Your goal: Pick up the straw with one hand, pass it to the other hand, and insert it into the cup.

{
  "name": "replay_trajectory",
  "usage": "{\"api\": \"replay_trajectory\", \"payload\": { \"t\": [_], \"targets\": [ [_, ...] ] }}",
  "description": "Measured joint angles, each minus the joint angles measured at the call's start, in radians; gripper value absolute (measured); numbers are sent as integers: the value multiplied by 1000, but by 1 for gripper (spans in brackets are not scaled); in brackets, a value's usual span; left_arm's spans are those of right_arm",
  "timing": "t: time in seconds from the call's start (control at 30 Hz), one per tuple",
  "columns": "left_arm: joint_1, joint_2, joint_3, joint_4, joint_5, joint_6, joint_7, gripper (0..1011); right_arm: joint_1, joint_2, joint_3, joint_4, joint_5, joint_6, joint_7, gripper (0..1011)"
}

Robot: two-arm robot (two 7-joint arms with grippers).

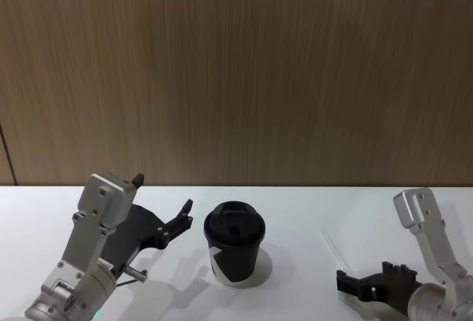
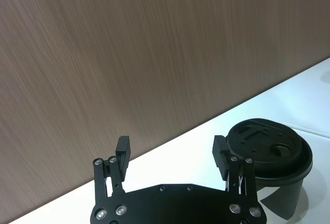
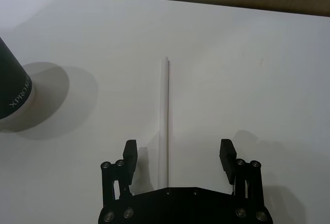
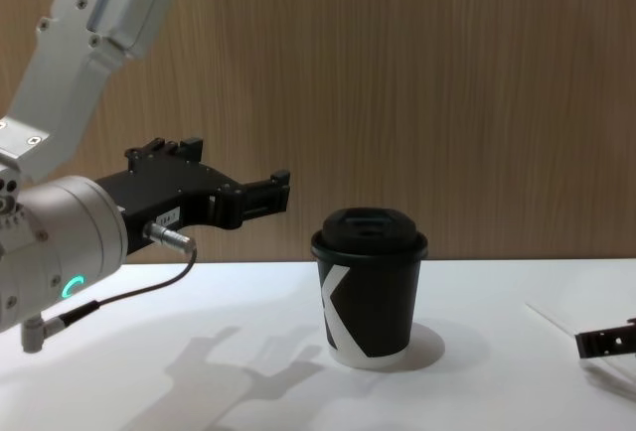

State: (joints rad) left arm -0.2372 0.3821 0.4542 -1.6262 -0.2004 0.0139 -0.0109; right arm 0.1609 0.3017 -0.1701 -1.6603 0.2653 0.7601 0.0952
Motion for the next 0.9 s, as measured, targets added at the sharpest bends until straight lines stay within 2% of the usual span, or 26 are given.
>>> {"api": "replay_trajectory", "payload": {
  "t": [0.57, 0.77, 0.9],
  "targets": [
    [0, 0, 0, 0, 0, 0, 0, 1003, -8, 2, 2, 3, -13, 4, 16, 996],
    [0, 0, 0, 0, 0, 0, 0, 1004, -11, 0, 4, 2, -17, 4, 17, 897],
    [0, 0, 0, 0, 0, 0, 0, 1003, -12, -2, 6, 0, -20, 4, 19, 776]
  ]
}}
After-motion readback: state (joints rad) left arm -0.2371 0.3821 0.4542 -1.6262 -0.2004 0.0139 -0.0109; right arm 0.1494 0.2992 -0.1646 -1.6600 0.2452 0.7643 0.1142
